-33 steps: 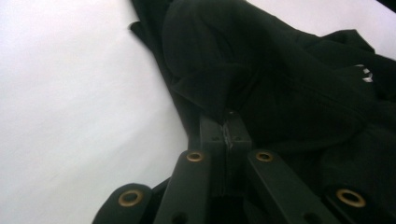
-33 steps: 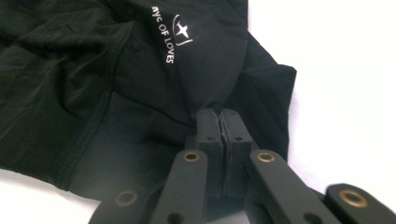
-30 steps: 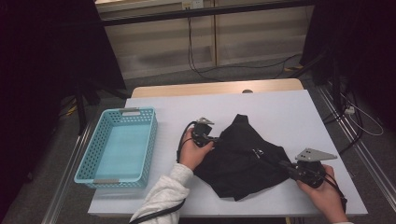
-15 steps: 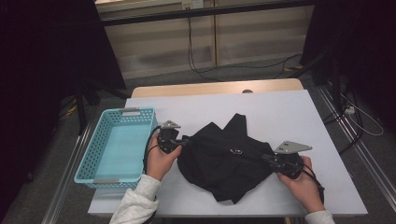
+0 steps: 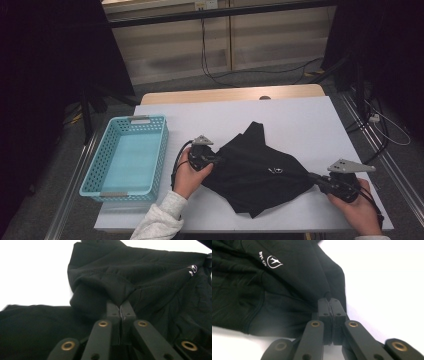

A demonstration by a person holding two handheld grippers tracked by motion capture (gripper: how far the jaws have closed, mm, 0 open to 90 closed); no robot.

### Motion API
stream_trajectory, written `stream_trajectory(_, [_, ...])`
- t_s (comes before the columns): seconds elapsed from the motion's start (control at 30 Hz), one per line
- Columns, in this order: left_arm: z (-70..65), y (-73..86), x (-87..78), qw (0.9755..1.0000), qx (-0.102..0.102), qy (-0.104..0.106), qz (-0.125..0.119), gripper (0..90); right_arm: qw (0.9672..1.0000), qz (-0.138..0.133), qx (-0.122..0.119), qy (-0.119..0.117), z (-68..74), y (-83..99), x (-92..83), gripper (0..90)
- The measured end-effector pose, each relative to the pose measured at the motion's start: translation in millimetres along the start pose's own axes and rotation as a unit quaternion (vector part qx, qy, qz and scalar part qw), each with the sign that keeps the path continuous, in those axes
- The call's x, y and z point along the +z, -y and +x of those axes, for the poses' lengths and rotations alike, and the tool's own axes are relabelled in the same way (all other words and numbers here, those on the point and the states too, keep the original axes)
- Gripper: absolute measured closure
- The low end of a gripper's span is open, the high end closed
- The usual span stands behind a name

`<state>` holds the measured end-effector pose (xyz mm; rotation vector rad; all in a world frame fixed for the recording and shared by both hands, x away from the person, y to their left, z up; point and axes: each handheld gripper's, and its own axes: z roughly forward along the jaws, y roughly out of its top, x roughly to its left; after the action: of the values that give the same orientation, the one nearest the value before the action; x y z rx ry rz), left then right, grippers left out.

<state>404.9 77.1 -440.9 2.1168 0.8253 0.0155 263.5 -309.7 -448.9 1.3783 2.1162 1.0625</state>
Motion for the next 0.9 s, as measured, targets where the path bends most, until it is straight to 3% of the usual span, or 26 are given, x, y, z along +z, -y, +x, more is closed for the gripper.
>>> stream_trajectory(0.13, [6.0, -3.7, 2.2, 0.9997, -0.014, -0.012, -0.014, 70.6, 0.9995, 0.025, 0.000, 0.018, -4.6, 7.0, -3.7, 88.7])
stream_trajectory(0.2, [10.8, -7.7, 0.6, 0.9994, -0.012, -0.025, -0.023, 59.0, 0.9994, 0.027, 0.008, 0.020, -7.0, 9.9, -3.1, 88.3])
stream_trajectory(0.33, [20.4, -19.2, -0.8, 0.9980, -0.028, -0.045, -0.034, 45.3, 0.9993, 0.026, 0.015, 0.023, -8.9, 11.3, -0.5, 88.1])
stream_trajectory(0.5, [26.0, -34.7, 9.1, 0.9972, -0.044, -0.048, -0.036, 31.7, 0.9994, 0.027, 0.009, 0.022, -5.4, 8.8, 6.0, 87.5])
stream_trajectory(0.73, [29.2, -48.7, 29.8, 0.9955, -0.071, -0.053, -0.033, 22.7, 0.9994, 0.025, 0.006, 0.022, -3.0, 6.6, 10.6, 87.1])
stream_trajectory(0.87, [32.4, -50.5, 44.5, 0.9960, -0.069, -0.053, -0.022, 23.1, 0.9994, 0.026, 0.005, 0.024, -2.7, 5.7, 11.3, 85.3])
stream_trajectory(0.9, [32.8, -50.3, 47.8, 0.9964, -0.060, -0.057, -0.019, 23.4, 0.9993, 0.027, 0.006, 0.024, -2.7, 5.4, 11.1, 83.4])
